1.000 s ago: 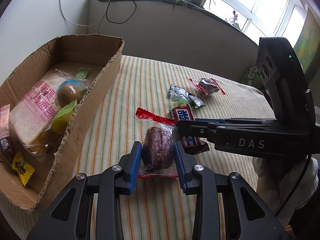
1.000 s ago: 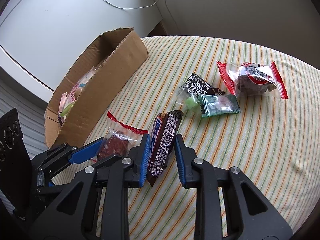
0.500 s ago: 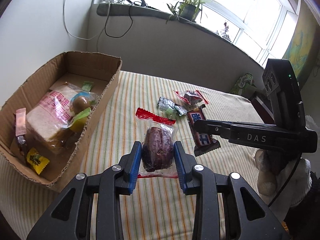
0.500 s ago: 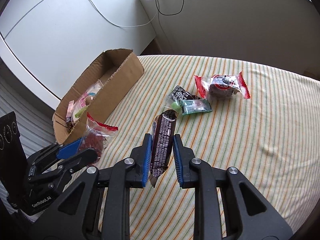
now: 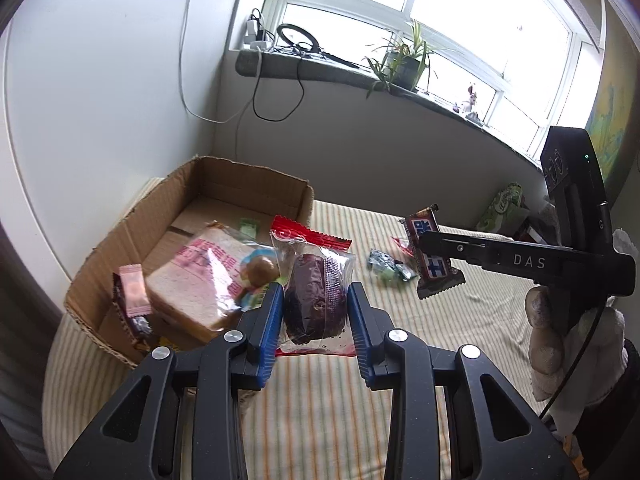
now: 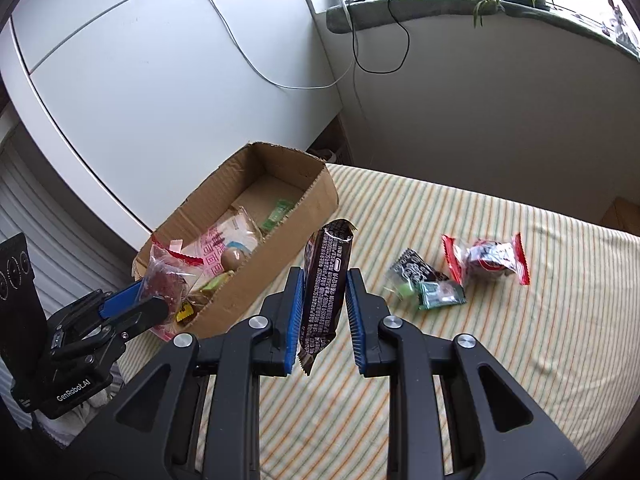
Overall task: Organize snacks
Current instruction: 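Carry the brown fruit bag and chocolate bar into the box and release both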
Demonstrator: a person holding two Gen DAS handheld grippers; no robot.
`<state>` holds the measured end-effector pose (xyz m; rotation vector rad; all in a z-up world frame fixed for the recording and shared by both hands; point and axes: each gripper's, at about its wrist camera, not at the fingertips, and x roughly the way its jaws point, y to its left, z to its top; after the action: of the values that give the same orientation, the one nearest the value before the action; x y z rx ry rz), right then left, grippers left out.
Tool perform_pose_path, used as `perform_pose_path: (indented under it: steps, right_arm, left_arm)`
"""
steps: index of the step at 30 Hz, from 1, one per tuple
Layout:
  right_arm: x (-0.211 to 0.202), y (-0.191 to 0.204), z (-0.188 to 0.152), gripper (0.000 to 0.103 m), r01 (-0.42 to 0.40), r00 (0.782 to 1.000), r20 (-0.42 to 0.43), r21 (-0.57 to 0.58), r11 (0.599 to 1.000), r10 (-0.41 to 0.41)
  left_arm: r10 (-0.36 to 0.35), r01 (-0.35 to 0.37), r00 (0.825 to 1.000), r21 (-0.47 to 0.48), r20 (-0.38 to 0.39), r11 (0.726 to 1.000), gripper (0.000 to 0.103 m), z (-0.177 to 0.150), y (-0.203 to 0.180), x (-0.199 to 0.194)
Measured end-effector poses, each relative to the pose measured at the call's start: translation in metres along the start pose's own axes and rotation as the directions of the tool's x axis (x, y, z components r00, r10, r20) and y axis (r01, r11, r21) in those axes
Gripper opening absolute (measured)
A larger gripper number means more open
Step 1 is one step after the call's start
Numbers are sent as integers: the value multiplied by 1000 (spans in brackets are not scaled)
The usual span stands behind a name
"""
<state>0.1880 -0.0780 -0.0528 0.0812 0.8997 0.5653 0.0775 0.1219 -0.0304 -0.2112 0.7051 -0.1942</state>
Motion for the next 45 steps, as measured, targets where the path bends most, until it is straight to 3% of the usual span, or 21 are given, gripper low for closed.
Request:
perform_pose_path:
  steps: [17,38,40,42,45]
  right_arm:
    - [72,82,47,22,19,999,-43,-153,988,-26]
    - [103,97,53,22,6,997,-74,-184,983,-20]
    - [100,98,54,31,11,998,-61,-188,982,-22]
    - [95,97,55,56,17,999,-42,-181,983,-25]
    - [86,94,55,61,19,1000,-19,-176,984,-23]
  left_arm:
    - [96,-94,993,-25,62,995,31,9,51,-5]
    - [135,-133,990,-37,51,990,32,13,61,2]
    - [146,-143,988,-43,54,989,34,14,60,3]
    - [148,-146,987,-48,56,988,45,14,60,1]
    - [155,-152,986,-50,66,987,48,13,59,-2]
